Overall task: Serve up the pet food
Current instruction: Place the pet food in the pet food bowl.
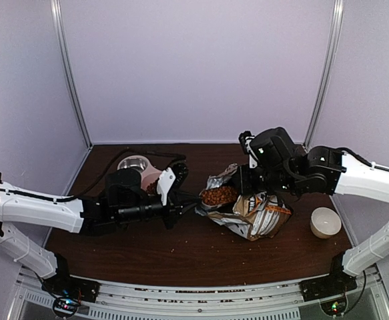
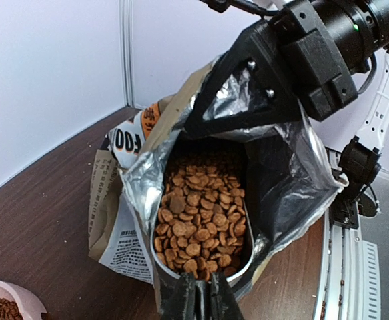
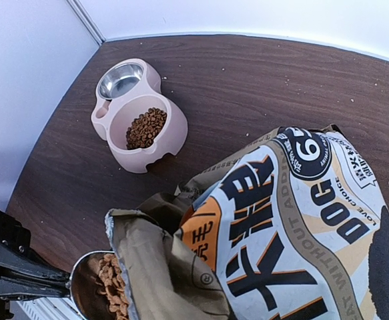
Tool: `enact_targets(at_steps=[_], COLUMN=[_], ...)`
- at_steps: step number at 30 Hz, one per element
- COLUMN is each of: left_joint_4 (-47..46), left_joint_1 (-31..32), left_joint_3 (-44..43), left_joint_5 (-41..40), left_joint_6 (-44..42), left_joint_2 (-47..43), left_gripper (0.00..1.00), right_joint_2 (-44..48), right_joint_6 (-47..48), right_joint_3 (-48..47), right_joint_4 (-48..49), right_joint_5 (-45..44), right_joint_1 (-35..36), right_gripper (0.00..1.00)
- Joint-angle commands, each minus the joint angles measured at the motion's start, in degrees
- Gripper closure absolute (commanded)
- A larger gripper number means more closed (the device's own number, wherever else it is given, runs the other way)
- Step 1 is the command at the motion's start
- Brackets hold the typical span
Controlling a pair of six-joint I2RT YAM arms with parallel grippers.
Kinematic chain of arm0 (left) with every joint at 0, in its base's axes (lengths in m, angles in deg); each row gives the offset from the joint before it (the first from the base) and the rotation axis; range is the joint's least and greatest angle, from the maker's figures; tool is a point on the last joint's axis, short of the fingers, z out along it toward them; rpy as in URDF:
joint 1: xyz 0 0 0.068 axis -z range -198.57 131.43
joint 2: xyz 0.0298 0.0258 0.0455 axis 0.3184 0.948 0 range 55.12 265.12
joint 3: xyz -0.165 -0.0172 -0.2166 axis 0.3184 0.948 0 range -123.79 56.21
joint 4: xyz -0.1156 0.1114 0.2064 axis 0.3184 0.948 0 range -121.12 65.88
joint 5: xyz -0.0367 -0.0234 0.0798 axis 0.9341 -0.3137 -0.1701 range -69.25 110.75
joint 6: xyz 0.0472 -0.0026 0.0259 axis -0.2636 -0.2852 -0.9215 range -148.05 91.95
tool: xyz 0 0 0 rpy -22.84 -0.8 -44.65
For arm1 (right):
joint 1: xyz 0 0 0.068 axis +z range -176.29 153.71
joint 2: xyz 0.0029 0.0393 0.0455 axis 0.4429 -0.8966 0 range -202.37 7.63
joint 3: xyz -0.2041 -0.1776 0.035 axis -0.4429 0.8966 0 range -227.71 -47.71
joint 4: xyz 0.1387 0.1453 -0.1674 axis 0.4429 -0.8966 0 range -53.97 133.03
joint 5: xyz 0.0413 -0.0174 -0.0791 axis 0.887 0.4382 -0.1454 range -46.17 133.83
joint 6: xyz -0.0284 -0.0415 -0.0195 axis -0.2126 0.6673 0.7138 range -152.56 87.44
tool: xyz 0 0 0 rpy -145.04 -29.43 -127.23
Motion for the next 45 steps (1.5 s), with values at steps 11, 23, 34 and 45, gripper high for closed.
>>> enact_targets(at_steps=[11,23,34,45], left_joint_4=[-7.86,-11.35,-12.12,-7.95], left_joint_1=[-0.09,-0.22,-2.15,-10.2], left_joint_3=[4.52,8.06,8.44,10.75], left_joint_5=[2.32,1.43,0.65,-3.92], left_joint_6=[0.14,2.25,3.52,3.87], left_joint_2=[-8.7,-12.66,-16.23,-20.84], left_gripper=[1.0,1.0,1.0,1.0], right_joint_2=[3.58,3.96,3.85,3.81], right_joint_6=[-4.56,-5.6,-5.77,-5.59], right_joint_3=[-0.16,-0.97,-1.0,-0.41], right_joint_4=[2.92,2.87,2.92,3.37], right_joint_5=[1.59,2.09,2.37,2.9], right_joint_1=[-3.92,-5.31,-5.84,-6.1], right_gripper=[1.0,1.0,1.0,1.0])
